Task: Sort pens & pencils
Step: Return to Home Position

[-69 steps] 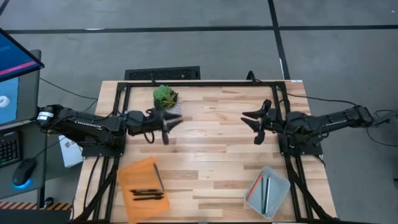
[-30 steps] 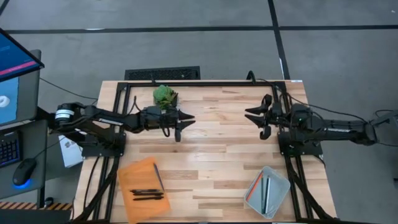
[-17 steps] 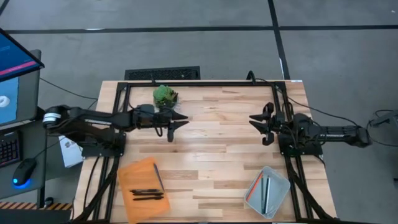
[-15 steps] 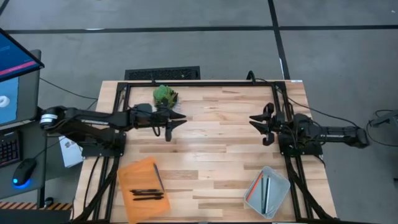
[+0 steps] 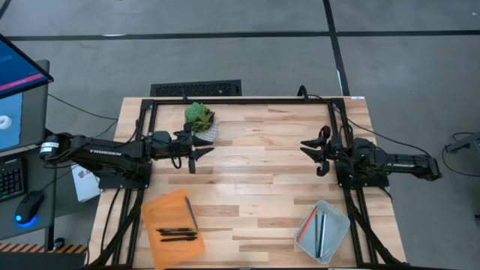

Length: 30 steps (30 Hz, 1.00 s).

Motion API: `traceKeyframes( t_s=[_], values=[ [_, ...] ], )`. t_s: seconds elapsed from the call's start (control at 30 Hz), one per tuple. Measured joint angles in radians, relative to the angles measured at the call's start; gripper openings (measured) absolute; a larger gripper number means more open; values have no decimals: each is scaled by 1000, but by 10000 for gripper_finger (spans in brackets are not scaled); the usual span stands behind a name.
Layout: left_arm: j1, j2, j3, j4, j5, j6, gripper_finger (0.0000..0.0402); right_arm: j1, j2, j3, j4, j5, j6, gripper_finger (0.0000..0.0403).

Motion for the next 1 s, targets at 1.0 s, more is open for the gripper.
traceKeyframes(
  t_s=[1.0],
  values=[
    [-16,-76,-331,419,-24,-51,92,2,1,0,-144,0,45,134]
  ],
)
